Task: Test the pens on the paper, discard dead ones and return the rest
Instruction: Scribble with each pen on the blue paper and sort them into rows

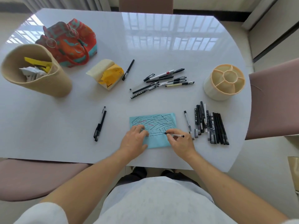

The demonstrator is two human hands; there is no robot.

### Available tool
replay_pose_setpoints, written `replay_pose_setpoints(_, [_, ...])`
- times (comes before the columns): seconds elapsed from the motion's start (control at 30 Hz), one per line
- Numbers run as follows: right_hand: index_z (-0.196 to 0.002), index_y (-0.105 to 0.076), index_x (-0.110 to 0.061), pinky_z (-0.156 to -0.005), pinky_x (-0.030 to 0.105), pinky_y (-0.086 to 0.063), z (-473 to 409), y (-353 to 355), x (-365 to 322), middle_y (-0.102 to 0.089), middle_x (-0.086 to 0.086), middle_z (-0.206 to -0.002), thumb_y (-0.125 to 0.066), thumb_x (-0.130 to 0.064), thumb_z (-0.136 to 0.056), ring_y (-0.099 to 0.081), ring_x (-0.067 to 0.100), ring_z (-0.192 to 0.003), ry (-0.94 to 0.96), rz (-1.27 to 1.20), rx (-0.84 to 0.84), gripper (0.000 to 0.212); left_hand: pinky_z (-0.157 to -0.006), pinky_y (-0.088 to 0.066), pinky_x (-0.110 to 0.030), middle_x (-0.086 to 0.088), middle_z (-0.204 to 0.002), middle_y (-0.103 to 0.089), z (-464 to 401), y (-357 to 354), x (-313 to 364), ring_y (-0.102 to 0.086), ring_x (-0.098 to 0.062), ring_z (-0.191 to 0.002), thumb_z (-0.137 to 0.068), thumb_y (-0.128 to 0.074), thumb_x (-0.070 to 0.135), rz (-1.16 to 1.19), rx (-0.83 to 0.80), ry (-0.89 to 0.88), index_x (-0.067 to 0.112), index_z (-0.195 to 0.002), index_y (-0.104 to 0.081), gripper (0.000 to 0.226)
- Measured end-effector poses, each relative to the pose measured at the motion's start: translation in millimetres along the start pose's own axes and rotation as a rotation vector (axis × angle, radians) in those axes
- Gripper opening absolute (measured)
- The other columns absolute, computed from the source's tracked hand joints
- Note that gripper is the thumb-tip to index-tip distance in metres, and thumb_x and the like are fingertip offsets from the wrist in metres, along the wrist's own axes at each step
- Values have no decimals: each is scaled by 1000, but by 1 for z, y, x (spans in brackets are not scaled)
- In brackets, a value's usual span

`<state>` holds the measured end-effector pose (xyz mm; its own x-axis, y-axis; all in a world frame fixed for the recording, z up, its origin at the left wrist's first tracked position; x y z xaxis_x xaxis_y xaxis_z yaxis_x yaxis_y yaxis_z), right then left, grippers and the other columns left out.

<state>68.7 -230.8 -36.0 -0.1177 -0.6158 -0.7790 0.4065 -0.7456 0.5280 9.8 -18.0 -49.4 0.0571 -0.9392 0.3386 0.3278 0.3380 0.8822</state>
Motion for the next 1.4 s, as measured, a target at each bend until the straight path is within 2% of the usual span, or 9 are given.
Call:
replay_pose_setpoints(0.17, [-77,-72,-31,-62,14,-49,0,4,4,-70,-25,-71,-68,-19,-86,-67,0,-66,-44,17,-29,16,-101,-43,-36,3,-137,-44,1,0,1,-40,-21,-127,-76,-77,38,5,12,3,26,-121,-59,49])
replay_pose_setpoints(0.33, [-91,-71,-21,-63,32,-61,-6,40,12,-77,3,-80,-67,-12,-94,-71,17,-63,-148,-313,139,10,-102,-41,-34,4,-139,-42,1,1,0,-38,-19,-129,-78,-76,39,11,-5,3,27,-123,-58,50])
replay_pose_setpoints(0.5, [-95,-68,-5,-61,38,-57,-27,114,28,-73,15,-76,-63,-20,-101,-66,24,-59,-208,-320,242,16,-99,-46,-37,3,-140,-48,5,7,-9,-42,-20,-131,-78,-77,33,46,31,9,26,-119,-62,44])
replay_pose_setpoints(0.67, [-76,-63,-20,-52,28,-45,-54,155,17,-68,-1,-66,-61,-49,-96,-62,15,-56,-165,172,84,35,-91,-53,-41,-2,-134,-54,11,15,-27,-48,-24,-123,-75,-80,25,80,94,57,23,-113,-65,40])
replay_pose_setpoints(0.73, [-72,-62,-19,-57,28,-41,-62,127,6,-66,-4,-69,-64,-51,-94,-60,14,-66,-127,387,-97,39,-91,-52,-42,-2,-132,-54,12,17,-32,-48,-24,-123,-75,-79,24,99,102,82,22,-112,-66,39])
replay_pose_setpoints(0.83, [-78,-69,-12,-71,34,-52,-67,73,0,-70,4,-80,-63,-53,-94,-65,21,-79,-125,659,-338,45,-93,-51,-42,-1,-132,-53,14,18,-36,-46,-23,-124,-77,-78,25,104,104,105,23,-112,-66,37])
replay_pose_setpoints(1.03, [-69,-51,-18,-66,32,-47,-79,57,9,-64,3,-83,-63,-64,-89,-65,28,-86,-141,903,-269,52,-96,-50,-41,-1,-138,-50,16,18,-38,-43,-23,-128,-77,-77,26,116,77,116,24,-116,-64,42])
replay_pose_setpoints(1.23, [-104,-63,-19,-72,34,-44,-143,90,-19,-65,3,-108,-62,-35,-96,-61,25,-94,17,653,71,18,-97,-49,-42,-6,-140,-50,19,17,-35,-47,-28,-127,-71,-80,24,91,60,82,20,-119,-66,49])
replay_pose_setpoints(1.4, [-118,-62,-11,-81,39,-46,-216,88,-49,-59,12,-120,-45,-6,-95,-56,34,-107,157,808,65,28,-94,-51,-43,-9,-136,-54,19,19,-35,-52,-31,-124,-64,-83,22,38,82,39,19,-113,-67,52])
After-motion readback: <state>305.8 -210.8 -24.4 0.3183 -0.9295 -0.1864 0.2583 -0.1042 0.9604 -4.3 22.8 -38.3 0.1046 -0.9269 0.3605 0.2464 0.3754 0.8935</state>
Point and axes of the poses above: each hand's wrist, its own z-axis away from the middle knuckle, its own y-axis out of the back of the hand, x = y × z, the point moved 4 cm from there along -z, towards the middle knuckle
